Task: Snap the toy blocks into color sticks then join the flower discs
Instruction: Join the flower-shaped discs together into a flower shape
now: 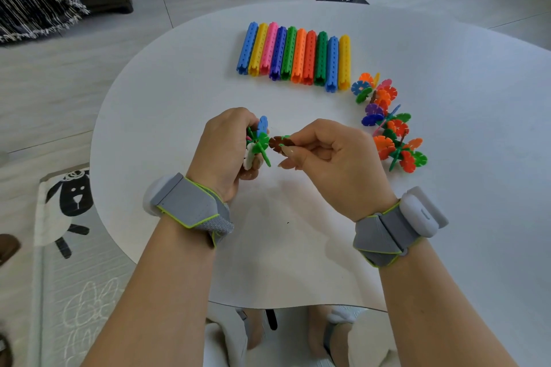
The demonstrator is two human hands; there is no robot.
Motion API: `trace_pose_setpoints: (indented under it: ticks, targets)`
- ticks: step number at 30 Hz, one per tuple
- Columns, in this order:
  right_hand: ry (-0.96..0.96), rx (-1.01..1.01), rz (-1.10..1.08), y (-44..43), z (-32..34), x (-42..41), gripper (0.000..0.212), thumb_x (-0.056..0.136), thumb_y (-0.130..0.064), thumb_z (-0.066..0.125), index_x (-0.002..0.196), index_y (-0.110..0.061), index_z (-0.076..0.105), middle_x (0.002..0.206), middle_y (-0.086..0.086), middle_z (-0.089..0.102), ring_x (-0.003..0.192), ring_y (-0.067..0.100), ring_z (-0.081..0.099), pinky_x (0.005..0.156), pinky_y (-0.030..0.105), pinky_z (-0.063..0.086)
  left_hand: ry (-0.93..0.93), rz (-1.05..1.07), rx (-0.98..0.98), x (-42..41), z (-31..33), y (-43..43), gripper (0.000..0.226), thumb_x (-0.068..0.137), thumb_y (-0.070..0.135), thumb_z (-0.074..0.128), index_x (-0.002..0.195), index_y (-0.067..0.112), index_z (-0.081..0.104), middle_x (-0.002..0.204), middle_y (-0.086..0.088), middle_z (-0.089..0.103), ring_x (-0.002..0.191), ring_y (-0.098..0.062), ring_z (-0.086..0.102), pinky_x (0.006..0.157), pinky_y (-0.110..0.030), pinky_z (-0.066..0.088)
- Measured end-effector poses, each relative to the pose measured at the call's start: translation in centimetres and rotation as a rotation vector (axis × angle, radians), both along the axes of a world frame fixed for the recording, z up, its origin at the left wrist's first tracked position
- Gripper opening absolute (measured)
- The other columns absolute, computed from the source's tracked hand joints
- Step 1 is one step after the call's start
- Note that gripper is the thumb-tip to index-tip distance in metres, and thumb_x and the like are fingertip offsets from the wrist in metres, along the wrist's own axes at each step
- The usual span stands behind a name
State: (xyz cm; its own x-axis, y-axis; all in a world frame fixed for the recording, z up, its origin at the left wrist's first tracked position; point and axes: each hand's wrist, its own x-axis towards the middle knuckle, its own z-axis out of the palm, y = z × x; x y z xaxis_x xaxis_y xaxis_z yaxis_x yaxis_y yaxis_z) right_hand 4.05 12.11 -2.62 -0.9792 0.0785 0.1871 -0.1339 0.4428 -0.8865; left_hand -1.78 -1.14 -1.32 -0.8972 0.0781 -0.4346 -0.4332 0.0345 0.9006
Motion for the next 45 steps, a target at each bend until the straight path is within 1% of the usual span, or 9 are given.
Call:
trace_pose_setpoints:
  ticks: [10, 15, 22, 26, 29, 32, 34, 38, 45]
  targets:
    - [0.071, 0.095, -0.042, -0.4, -0.7, -0.1, 0.007, 0.084, -0.003, 0.067, 0.083, -0.010, 0.067, 0.073, -0.003, 0.070, 0.070, -0.003, 0.068, 0.066, 0.009, 0.051, 0.040, 0.022, -0.049, 0.2, 0.1, 0.4, 0.018, 0.086, 0.010, 0.041, 0.074, 0.009, 0.053, 0.061, -0.007, 0.049, 0.037, -0.010, 0.040, 0.040, -0.014, 0.037]
    - [0.103, 0.110, -0.075, -0.6, -0.9, -0.2, 0.005, 0.083, -0.001, 0.067, 0.081, -0.006, 0.068, 0.069, -0.007, 0.066, 0.068, -0.010, 0.064, 0.063, 0.004, 0.047, 0.080, 0.055, -0.043, 0.7, 0.2, 0.7, 0.025, 0.086, 0.006, 0.038, 0.066, 0.010, 0.052, 0.049, 0.000, 0.052, 0.037, -0.009, 0.041, 0.039, -0.013, 0.035]
    - [0.146, 0.124, -0.088, -0.7, -1.2, -0.1, 0.005, 0.083, 0.000, 0.067, 0.079, -0.004, 0.068, 0.071, -0.003, 0.068, 0.076, -0.005, 0.065, 0.062, 0.003, 0.046, 0.132, 0.049, -0.076, 0.8, -0.1, 1.2, 0.018, 0.085, 0.007, 0.039, 0.080, 0.003, 0.056, 0.058, -0.006, 0.046, 0.036, -0.010, 0.037, 0.041, -0.013, 0.033]
    - [0.138, 0.139, -0.105, -0.6, -1.4, -0.5, 0.004, 0.083, -0.001, 0.067, 0.081, -0.004, 0.069, 0.072, -0.003, 0.069, 0.073, -0.005, 0.064, 0.063, 0.006, 0.049, 0.133, 0.040, -0.055, 0.5, -0.3, 1.1, 0.017, 0.085, 0.009, 0.041, 0.084, 0.004, 0.057, 0.060, -0.005, 0.048, 0.039, -0.010, 0.040, 0.044, -0.015, 0.034]
    - [0.175, 0.192, -0.194, -0.3, -1.4, -1.2, 0.005, 0.081, -0.006, 0.068, 0.084, -0.008, 0.072, 0.077, -0.002, 0.073, 0.069, 0.007, 0.068, 0.067, 0.023, 0.056, 0.171, 0.008, -0.019, 0.0, -0.4, 1.4, 0.012, 0.091, 0.020, 0.047, 0.083, 0.012, 0.051, 0.069, -0.002, 0.049, 0.045, -0.010, 0.047, 0.048, -0.023, 0.037]
    - [0.196, 0.246, -0.289, 0.3, -1.4, -1.5, 0.008, 0.081, -0.013, 0.069, 0.087, -0.014, 0.075, 0.081, -0.006, 0.073, 0.069, 0.005, 0.065, 0.068, 0.023, 0.054, 0.193, -0.035, 0.036, -0.2, -0.9, 1.5, 0.016, 0.093, 0.030, 0.052, 0.106, 0.022, 0.048, 0.090, -0.003, 0.055, 0.062, -0.012, 0.056, 0.055, -0.027, 0.042]
    - [0.142, 0.286, -0.265, 0.7, -1.4, -1.5, 0.014, 0.084, -0.019, 0.068, 0.097, -0.019, 0.074, 0.090, -0.008, 0.073, 0.076, 0.002, 0.062, 0.074, 0.020, 0.051, 0.201, -0.020, 0.041, -0.3, -1.3, 1.2, 0.025, 0.091, 0.023, 0.057, 0.113, 0.020, 0.046, 0.091, -0.004, 0.056, 0.067, -0.011, 0.058, 0.059, -0.025, 0.044]
    - [-0.146, 0.512, -0.212, 1.9, -1.5, -1.5, 0.052, 0.087, -0.039, 0.063, 0.136, -0.027, 0.049, 0.121, -0.008, 0.059, 0.107, 0.015, 0.052, 0.096, 0.031, 0.041, 0.206, 0.075, 0.046, -0.9, -1.8, 0.1, 0.005, 0.090, 0.014, 0.057, 0.091, 0.018, 0.056, 0.080, -0.001, 0.059, 0.061, -0.009, 0.057, 0.055, -0.024, 0.038]
    - [-0.296, 0.635, -0.216, 0.2, -1.4, -2.5, 0.047, 0.086, -0.056, 0.056, 0.126, -0.032, 0.057, 0.121, -0.006, 0.050, 0.115, 0.021, 0.039, 0.091, 0.030, 0.030, 0.162, 0.047, 0.103, -0.8, -1.7, -0.3, 0.008, 0.092, 0.016, 0.054, 0.089, 0.023, 0.056, 0.089, -0.004, 0.062, 0.079, -0.020, 0.061, 0.058, -0.026, 0.042]
